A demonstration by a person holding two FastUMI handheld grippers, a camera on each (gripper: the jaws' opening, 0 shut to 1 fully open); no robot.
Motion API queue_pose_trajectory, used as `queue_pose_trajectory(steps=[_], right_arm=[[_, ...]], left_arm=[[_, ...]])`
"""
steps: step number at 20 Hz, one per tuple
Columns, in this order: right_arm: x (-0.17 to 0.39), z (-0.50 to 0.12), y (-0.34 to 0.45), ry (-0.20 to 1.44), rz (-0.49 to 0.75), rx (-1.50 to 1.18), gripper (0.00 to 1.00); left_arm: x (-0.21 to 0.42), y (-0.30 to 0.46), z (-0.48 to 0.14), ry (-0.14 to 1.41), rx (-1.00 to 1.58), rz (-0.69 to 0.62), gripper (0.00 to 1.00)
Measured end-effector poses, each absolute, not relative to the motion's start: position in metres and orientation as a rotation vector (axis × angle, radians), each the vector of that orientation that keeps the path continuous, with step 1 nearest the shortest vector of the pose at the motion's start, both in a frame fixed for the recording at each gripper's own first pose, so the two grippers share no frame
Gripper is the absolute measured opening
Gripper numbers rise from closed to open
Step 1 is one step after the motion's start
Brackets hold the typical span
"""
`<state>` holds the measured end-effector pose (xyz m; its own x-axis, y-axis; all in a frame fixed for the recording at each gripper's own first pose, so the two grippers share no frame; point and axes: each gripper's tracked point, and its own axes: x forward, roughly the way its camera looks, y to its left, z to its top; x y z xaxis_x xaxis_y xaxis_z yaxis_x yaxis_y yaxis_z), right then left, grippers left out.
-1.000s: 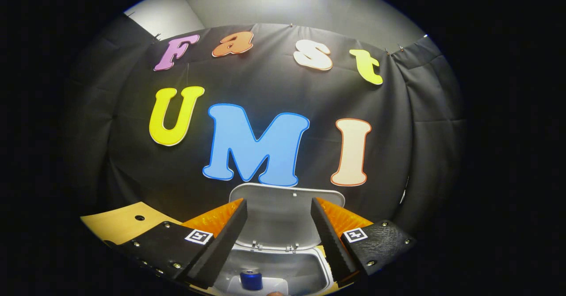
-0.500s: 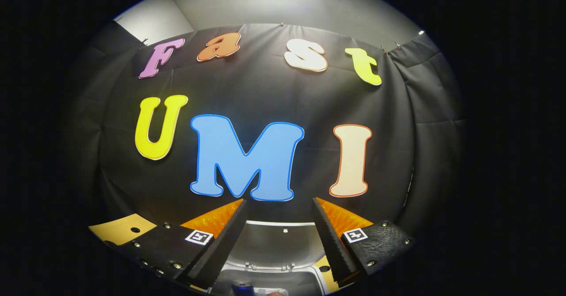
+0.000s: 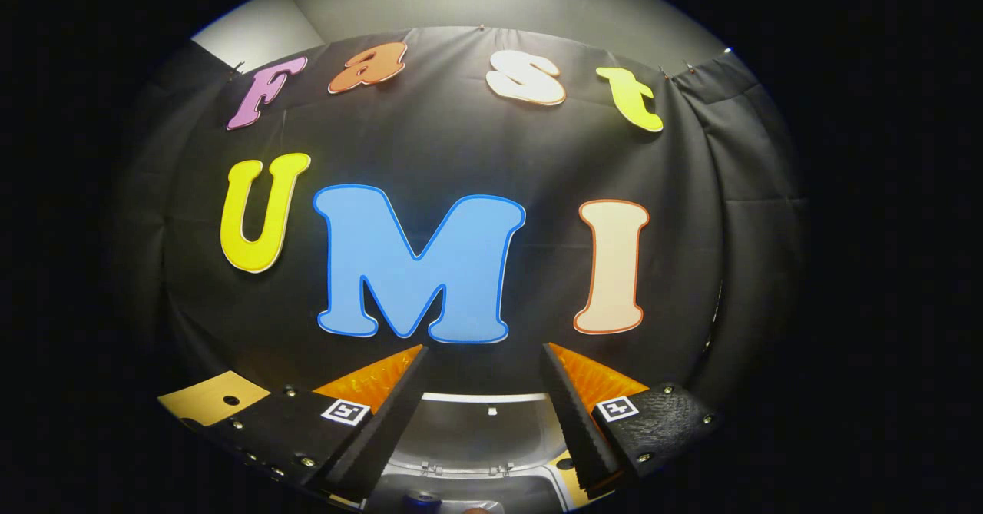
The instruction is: Press the lid of the desktop garbage bin to open it, pick up the crumpled paper on the desktop and throw it into the bin, then pick up the pop can on the desktop and drop it into the bin, and finally close the garbage bin lid.
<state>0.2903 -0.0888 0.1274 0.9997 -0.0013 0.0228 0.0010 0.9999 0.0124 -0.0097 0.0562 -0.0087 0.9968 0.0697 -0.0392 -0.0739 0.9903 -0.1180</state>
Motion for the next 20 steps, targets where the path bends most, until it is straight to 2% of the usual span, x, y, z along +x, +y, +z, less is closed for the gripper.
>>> queue_pose_trajectory(steps=[13,20], right_arm=[[0.23,0.097,-0.09,0.097,0.063,0.098,0.93],[0.188,0.038,-0.086,0.227,0.076,0.101,0.92]], left_arm=[[-0.013,0.021,-0.013,0.032,-0.1,-0.01,0.96],[-0.014,-0.004,-0.021,0.041,-0.098,-0.055,0.96]])
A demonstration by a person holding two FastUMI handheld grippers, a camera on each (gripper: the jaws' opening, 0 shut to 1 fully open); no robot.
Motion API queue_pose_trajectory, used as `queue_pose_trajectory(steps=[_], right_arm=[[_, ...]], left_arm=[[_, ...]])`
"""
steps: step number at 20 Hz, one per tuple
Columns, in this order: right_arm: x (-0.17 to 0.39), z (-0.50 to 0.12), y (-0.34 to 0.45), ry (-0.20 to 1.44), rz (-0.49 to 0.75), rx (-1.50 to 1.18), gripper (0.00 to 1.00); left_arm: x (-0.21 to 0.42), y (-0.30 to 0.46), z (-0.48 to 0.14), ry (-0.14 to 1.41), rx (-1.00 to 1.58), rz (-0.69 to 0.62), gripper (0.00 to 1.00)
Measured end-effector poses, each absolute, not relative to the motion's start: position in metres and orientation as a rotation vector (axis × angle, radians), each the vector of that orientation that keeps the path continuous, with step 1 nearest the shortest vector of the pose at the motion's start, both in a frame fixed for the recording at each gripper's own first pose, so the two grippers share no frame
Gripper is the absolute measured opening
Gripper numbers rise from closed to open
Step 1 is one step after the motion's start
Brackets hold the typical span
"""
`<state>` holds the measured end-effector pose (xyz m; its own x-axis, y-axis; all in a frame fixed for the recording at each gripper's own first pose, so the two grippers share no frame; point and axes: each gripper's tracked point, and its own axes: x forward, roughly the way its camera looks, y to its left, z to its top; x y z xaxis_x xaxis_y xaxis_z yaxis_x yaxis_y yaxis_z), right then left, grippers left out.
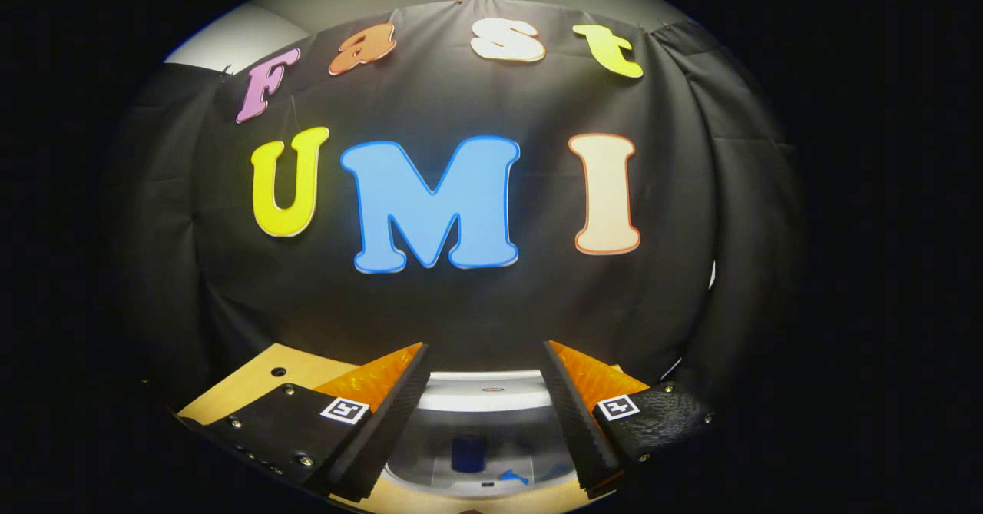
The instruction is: Press the lid of the desktop garbage bin to open it, pick up the crumpled paper on the desktop and throw it into the bin, then pick up the pop can on the desktop and drop it into the bin, and finally close the garbage bin lid.
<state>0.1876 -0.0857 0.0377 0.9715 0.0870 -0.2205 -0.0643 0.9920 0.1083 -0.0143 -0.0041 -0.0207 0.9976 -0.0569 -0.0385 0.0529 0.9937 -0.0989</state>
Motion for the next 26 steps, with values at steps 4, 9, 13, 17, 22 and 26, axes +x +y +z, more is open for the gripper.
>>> queue_pose_trajectory(steps=[4,9,13,17,22,26], right_arm=[[0.175,0.004,-0.084,0.278,0.064,0.089,0.93],[0.163,-0.019,-0.084,0.288,0.038,0.086,0.95],[0.156,-0.035,-0.083,0.324,0.033,0.103,0.97],[0.15,-0.048,-0.081,0.35,0.023,0.088,0.97],[0.145,-0.055,-0.079,0.359,0.034,0.087,0.97],[0.144,-0.06,-0.077,0.416,0.034,0.062,0.97]], left_arm=[[-0.014,-0.01,-0.02,0.042,-0.087,-0.061,0.96],[-0.014,-0.011,-0.027,0.053,-0.099,-0.064,0.95],[-0.009,-0.018,-0.028,0.056,-0.101,-0.08,0.96],[-0.004,-0.025,-0.032,0.061,-0.105,-0.106,0.96],[0.006,-0.031,-0.033,0.061,-0.103,-0.131,0.96],[0.013,-0.038,-0.035,0.063,-0.11,-0.165,0.96]])
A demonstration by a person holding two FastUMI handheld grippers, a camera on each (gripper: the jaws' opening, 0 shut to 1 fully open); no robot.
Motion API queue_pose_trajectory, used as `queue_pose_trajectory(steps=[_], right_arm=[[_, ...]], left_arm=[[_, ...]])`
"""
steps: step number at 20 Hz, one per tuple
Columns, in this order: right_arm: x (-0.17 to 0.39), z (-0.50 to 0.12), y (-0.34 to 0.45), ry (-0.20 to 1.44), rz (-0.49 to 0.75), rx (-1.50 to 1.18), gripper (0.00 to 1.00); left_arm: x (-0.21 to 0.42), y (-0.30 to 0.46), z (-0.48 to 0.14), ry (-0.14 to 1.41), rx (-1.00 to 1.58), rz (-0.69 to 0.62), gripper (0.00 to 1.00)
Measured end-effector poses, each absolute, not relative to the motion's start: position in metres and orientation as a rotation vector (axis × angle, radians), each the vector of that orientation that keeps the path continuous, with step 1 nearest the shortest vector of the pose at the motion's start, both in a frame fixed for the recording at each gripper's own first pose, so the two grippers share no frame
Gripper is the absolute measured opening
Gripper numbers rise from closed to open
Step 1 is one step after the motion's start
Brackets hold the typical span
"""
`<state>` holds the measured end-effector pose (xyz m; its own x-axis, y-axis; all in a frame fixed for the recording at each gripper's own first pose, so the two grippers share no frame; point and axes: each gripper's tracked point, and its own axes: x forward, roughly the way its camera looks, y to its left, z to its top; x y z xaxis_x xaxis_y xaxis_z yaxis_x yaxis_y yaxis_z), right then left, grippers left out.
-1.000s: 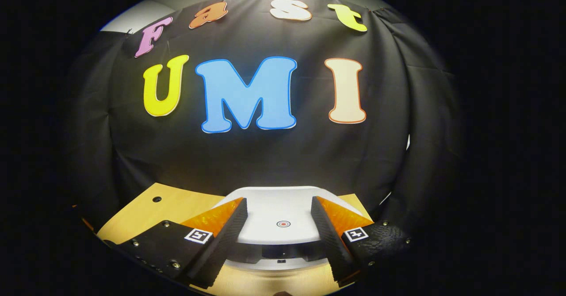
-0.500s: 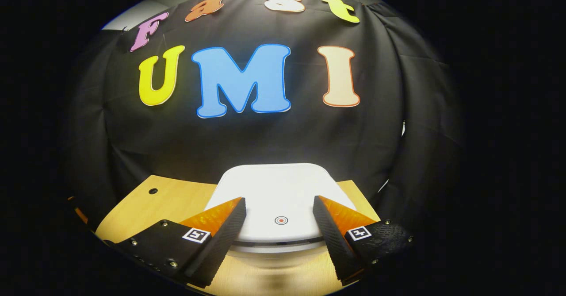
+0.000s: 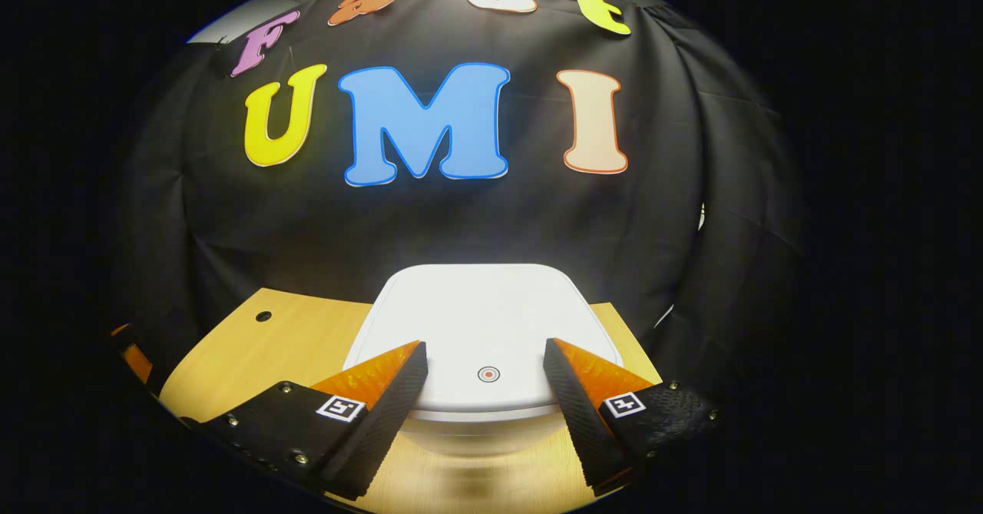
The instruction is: Press the lid of the desktop garbage bin to open it, pick up the crumpled paper on the desktop and throw it into the bin, then pick up the pop can on the desktop and drop it into the bin, and finally close the garbage bin lid.
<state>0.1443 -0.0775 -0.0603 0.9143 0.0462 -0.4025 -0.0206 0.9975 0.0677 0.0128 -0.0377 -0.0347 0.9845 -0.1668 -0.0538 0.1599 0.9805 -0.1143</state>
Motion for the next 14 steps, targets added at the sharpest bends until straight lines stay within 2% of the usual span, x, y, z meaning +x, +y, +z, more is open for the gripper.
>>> queue_pose_trajectory(steps=[7,14], right_arm=[[0.146,-0.065,-0.077,0.487,0.032,0.035,0.98],[0.151,-0.068,-0.076,0.41,-0.015,0.03,1.0]], left_arm=[[0.026,-0.046,-0.038,0.065,-0.133,-0.211,0.96],[0.036,-0.044,-0.038,0.066,-0.109,-0.236,0.96]])
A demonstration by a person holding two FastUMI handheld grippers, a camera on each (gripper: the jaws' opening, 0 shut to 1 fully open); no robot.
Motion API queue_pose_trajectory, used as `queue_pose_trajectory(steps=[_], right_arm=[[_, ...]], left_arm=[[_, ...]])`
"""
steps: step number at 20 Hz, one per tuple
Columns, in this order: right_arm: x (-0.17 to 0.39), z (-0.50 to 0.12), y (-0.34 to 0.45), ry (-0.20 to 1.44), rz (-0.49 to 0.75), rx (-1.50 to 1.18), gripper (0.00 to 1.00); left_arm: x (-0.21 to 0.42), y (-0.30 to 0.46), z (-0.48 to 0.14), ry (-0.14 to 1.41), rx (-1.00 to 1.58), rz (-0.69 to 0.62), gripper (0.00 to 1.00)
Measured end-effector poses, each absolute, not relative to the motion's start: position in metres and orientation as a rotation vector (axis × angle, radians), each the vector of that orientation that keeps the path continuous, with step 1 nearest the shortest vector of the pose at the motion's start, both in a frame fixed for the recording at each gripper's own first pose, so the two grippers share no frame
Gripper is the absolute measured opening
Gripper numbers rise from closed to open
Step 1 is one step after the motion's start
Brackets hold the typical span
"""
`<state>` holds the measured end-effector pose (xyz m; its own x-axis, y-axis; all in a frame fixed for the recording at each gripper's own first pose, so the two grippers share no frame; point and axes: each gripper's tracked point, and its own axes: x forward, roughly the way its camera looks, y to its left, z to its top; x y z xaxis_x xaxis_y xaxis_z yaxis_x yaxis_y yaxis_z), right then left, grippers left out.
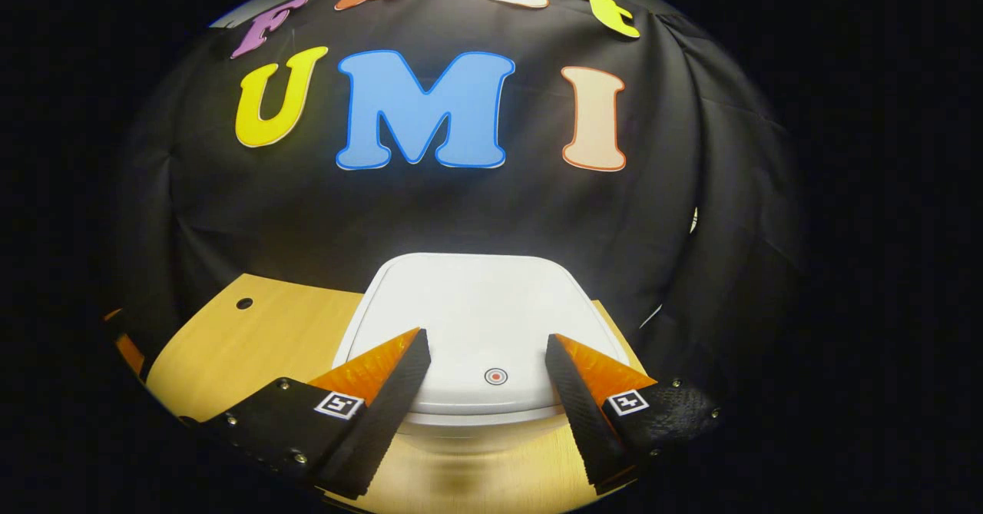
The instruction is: Press the lid of the desktop garbage bin to open it, pick up the crumpled paper on the desktop and throw it into the bin, then pick up the pop can on the desktop and drop it into the bin, and finally close the garbage bin lid.
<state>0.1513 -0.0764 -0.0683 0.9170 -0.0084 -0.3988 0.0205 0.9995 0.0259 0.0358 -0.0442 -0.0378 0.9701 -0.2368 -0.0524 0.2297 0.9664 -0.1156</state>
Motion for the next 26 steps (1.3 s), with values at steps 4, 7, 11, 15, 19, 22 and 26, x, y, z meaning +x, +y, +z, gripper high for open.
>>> queue_pose_trajectory(steps=[4,7,11,15,19,22,26], right_arm=[[0.152,-0.064,-0.077,0.371,-0.023,0.065,0.99],[0.153,-0.058,-0.077,0.358,-0.022,0.086,0.98],[0.153,-0.057,-0.078,0.352,-0.036,0.085,0.98],[0.151,-0.056,-0.078,0.348,-0.032,0.082,0.98],[0.15,-0.053,-0.08,0.335,-0.03,0.069,0.97],[0.146,-0.042,-0.08,0.293,-0.019,0.074,0.98],[0.134,-0.025,-0.079,0.228,-0.005,0.081,0.97]], left_arm=[[0.035,-0.041,-0.035,0.058,-0.11,-0.225,0.96],[0.031,-0.04,-0.032,0.049,-0.102,-0.211,0.96],[0.027,-0.036,-0.029,0.044,-0.101,-0.185,0.96],[0.022,-0.033,-0.026,0.038,-0.094,-0.158,0.96],[0.021,-0.032,-0.025,0.039,-0.095,-0.136,0.96],[0.019,-0.031,-0.025,0.036,-0.087,-0.123,0.96],[0.021,-0.035,-0.021,0.035,-0.083,-0.106,0.96]])
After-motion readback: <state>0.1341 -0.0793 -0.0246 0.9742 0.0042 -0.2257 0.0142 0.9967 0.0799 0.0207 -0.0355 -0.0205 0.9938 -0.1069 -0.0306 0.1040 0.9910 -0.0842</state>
